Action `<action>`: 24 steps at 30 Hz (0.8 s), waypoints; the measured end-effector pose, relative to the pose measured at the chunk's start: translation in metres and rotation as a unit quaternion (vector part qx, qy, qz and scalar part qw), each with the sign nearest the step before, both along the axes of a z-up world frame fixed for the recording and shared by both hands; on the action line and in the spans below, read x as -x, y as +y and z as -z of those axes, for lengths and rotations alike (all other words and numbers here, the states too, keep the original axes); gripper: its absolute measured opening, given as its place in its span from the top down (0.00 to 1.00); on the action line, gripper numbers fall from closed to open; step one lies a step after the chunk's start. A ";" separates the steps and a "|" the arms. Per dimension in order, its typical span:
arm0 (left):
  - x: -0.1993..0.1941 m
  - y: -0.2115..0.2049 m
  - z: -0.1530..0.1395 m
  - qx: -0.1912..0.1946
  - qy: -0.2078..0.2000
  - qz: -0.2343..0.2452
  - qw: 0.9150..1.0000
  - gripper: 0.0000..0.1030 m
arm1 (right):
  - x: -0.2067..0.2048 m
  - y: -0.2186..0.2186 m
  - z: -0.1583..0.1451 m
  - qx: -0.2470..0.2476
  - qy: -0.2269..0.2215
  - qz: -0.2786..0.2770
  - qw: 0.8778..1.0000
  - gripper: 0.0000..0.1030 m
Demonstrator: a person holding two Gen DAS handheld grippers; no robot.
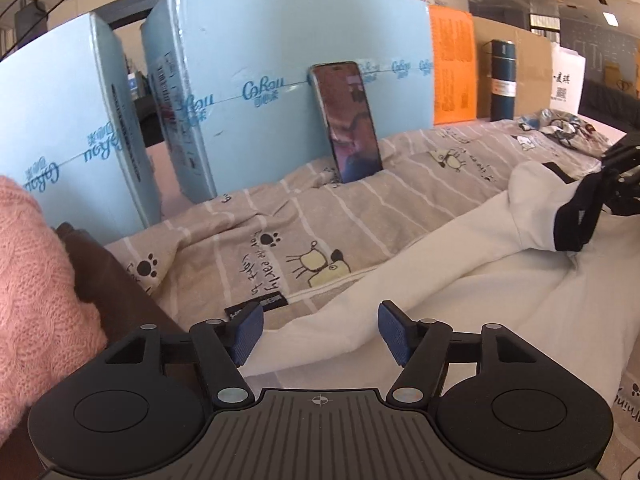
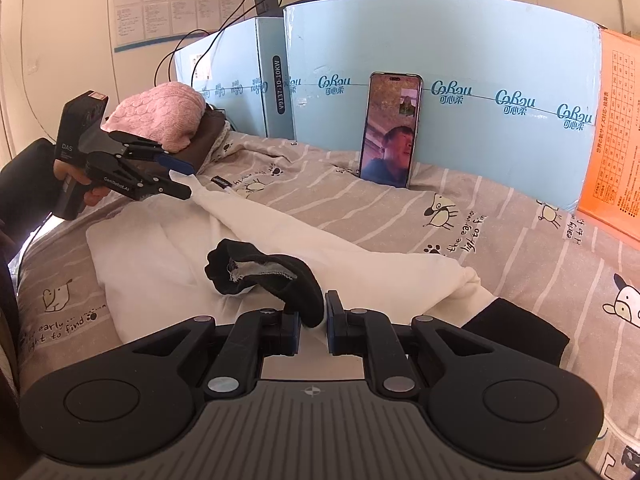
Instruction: Fold clothes
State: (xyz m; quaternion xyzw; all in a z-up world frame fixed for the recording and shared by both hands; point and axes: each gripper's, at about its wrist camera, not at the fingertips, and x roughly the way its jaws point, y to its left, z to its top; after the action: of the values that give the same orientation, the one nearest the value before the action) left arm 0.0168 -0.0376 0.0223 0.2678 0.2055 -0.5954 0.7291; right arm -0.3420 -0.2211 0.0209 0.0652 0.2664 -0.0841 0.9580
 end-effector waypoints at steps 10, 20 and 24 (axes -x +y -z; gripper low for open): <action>0.058 -0.017 -0.025 0.061 -0.087 -0.004 0.994 0.20 | 0.013 -0.010 -0.006 -0.028 -0.026 0.026 0.999 0.42; 0.175 -0.080 -0.001 0.063 0.022 0.235 0.970 0.17 | 0.024 -0.065 -0.006 -0.190 -0.096 0.141 0.967 0.29; 0.181 -0.098 0.013 0.059 0.011 0.188 0.980 0.20 | 0.026 -0.080 -0.004 -0.227 -0.129 0.165 0.951 0.23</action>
State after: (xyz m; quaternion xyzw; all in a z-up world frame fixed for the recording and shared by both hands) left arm -0.1644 -0.1359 0.0093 0.2518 0.1244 -0.7357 0.6164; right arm -0.3680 -0.3015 0.0245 0.3343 0.1381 -0.1696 0.9168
